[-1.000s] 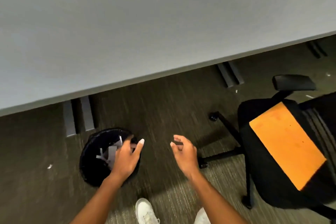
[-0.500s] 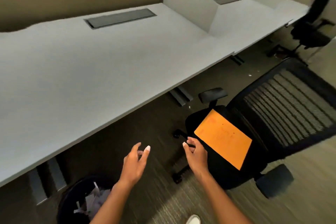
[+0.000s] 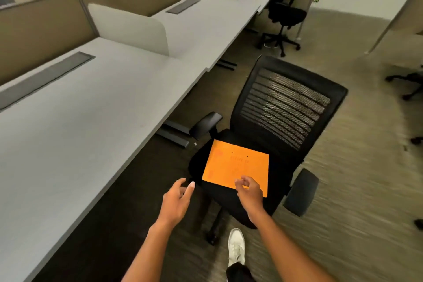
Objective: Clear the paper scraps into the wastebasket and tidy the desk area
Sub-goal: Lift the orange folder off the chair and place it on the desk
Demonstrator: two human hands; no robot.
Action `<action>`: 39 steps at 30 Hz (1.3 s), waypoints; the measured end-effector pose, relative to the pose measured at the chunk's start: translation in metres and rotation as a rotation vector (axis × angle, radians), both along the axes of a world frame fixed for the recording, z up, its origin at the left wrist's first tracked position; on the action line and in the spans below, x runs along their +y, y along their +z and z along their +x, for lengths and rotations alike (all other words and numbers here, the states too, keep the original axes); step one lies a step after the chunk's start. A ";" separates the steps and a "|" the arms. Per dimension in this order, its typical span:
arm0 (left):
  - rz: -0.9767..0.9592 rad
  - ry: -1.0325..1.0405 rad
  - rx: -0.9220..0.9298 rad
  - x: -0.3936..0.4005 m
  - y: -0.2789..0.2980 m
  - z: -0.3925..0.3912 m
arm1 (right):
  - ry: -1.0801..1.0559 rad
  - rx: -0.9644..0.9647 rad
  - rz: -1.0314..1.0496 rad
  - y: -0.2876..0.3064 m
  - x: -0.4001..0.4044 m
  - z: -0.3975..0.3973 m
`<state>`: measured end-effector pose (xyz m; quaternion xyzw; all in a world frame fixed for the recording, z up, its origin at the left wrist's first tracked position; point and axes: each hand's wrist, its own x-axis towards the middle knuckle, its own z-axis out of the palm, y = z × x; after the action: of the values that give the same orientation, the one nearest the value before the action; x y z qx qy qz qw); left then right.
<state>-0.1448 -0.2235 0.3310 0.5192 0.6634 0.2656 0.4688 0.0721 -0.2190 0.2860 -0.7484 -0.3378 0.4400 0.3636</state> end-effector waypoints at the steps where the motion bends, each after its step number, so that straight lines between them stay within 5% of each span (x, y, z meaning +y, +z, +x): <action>1: -0.015 -0.022 0.011 0.012 -0.002 0.009 | -0.016 0.017 -0.016 -0.007 0.008 0.009; 12: -0.182 -0.199 0.189 0.146 -0.047 0.087 | -0.056 0.137 -0.279 -0.102 0.102 0.071; 22: -0.285 -0.513 0.375 0.250 -0.140 0.122 | -0.310 0.393 -0.517 -0.194 0.134 0.055; 31: -0.241 -0.773 0.522 0.353 -0.246 0.146 | -0.768 0.798 -0.531 -0.265 0.160 0.017; 39: -0.081 -1.102 0.755 0.418 -0.312 0.179 | -1.071 0.881 -0.528 -0.319 0.176 -0.017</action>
<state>0.0339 0.1950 0.0194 0.8215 0.4293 -0.2375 0.2907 0.0551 -0.0434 -0.0334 -0.6272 0.3676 0.5286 0.4382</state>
